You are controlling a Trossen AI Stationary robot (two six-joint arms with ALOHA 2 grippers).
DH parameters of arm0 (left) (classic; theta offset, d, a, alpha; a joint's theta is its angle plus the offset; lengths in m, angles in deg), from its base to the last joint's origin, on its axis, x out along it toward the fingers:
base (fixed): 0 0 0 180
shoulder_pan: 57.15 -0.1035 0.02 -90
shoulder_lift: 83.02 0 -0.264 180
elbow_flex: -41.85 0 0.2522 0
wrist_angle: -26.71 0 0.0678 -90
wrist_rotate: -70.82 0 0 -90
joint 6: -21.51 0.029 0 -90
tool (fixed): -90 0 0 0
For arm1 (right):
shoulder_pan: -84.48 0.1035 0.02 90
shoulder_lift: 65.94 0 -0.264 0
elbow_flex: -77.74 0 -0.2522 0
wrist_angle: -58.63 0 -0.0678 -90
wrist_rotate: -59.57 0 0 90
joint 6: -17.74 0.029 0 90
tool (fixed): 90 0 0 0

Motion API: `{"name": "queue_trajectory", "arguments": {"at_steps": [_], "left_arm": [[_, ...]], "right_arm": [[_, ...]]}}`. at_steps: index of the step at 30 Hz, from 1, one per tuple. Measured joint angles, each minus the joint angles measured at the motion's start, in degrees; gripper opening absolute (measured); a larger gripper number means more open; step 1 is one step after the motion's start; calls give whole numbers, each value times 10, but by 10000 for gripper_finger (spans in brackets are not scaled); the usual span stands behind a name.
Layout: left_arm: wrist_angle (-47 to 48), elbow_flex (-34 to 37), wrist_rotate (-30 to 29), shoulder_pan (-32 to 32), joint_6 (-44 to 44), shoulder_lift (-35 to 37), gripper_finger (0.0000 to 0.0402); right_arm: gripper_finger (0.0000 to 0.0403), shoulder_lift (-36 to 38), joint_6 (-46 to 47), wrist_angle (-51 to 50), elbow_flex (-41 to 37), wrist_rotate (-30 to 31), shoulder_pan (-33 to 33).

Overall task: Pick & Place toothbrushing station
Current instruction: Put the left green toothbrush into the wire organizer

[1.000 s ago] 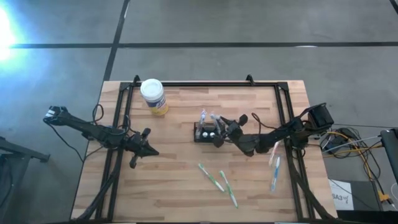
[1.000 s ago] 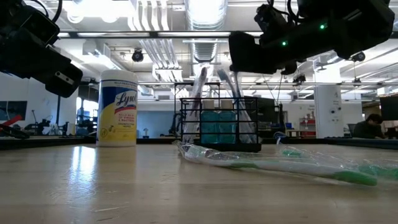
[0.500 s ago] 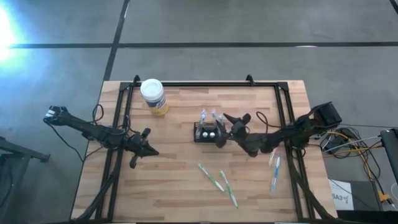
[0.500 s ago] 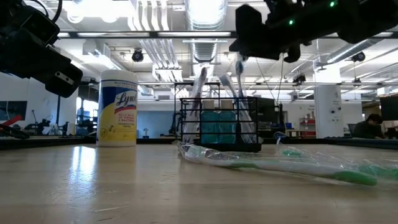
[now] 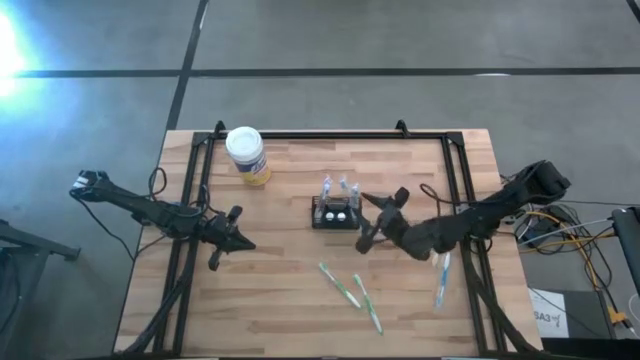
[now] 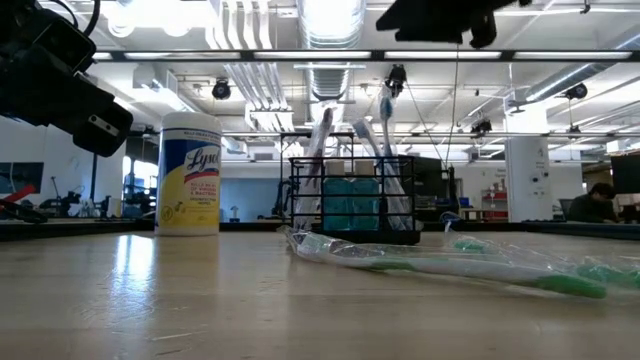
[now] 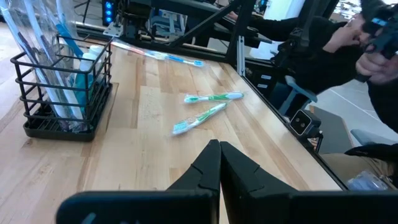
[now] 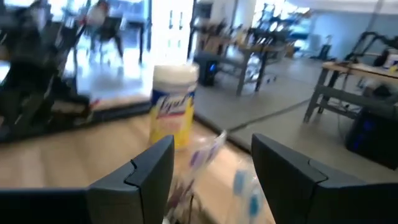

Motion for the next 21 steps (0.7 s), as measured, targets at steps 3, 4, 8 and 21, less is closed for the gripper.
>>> {"name": "queue_trajectory", "arguments": {"at_steps": [3, 4, 8, 21], "left_arm": [[-1, 0, 0, 0, 0, 0, 5], [-1, 0, 0, 0, 2, 0, 5], [-2, 0, -2, 0, 15, 0, 5], [-11, -2, -2, 0, 40, 0, 5]], "right_arm": [[210, 3, 80, -215, 78, -32, 23], [210, 0, 101, -276, 105, -51, 31], [191, -17, 108, -381, 176, -164, 64], [17, 16, -139, -293, 225, -437, 114]]}}
